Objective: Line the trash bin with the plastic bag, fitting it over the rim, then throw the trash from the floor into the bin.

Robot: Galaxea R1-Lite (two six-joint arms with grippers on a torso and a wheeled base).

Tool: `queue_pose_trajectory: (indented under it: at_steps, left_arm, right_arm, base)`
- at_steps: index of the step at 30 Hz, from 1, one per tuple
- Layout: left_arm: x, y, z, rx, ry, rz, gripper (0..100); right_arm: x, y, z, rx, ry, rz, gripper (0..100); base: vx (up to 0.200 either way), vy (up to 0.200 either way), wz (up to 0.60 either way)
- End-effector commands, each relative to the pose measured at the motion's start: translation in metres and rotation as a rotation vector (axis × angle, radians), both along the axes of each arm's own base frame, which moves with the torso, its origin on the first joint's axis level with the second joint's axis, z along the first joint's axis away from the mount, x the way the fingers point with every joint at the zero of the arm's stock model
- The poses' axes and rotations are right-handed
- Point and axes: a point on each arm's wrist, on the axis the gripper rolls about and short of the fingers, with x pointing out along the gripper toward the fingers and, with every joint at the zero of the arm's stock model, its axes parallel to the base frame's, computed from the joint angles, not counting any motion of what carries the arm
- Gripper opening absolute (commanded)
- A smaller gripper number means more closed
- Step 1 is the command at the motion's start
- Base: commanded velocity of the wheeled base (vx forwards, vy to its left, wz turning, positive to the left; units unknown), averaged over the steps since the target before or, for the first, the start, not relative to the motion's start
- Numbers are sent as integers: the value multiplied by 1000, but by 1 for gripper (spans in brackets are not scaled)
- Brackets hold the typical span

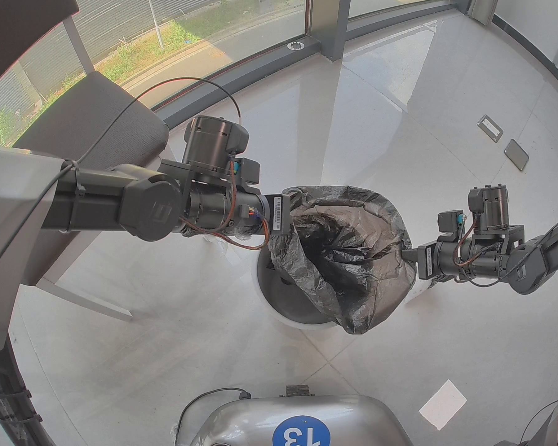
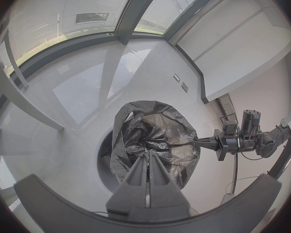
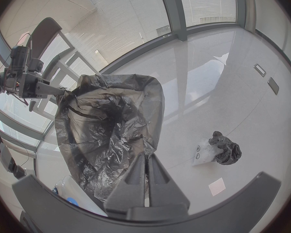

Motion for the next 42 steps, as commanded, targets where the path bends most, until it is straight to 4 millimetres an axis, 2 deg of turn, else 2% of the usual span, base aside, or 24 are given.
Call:
queue_pose_trajectory:
  at_steps: [1,10,16,21,25,33,37,38,42]
  left_arm:
    - [-3,-7,-4,7,11,-14,0]
    - [-6,-1,-15,34,41,2,0]
    - [-4,18,-23,55,57,56,0]
    - [-4,31,-22,42,32,84,0]
    - [-2,30,-21,31,20,85,0]
    - [4,10,-24,0,18,66,0]
    - [5,8,-23,-6,17,65,0]
    - [5,8,-24,-4,20,65,0]
    - [5,11,-24,-2,23,71,0]
  right_arm:
    - [0,-5,-13,-18,36,-8,0]
    - [-2,-2,-24,-48,60,18,0]
    - [-5,13,-25,-53,54,66,0]
    - [-5,24,-23,-49,41,95,0]
    - [-3,24,-21,-47,33,94,0]
    - [5,-2,-21,-56,29,21,0]
    - [5,-4,-23,-63,34,19,0]
    - [5,-4,-22,-61,30,20,100]
    - [6,-2,-20,-59,23,22,100]
  base:
    - [0,0,0]
    - [0,0,0]
    - [0,0,0]
    - [0,0,0]
    - [0,0,0]
    - [0,0,0]
    - [0,0,0]
    - [0,0,0]
    - [0,0,0]
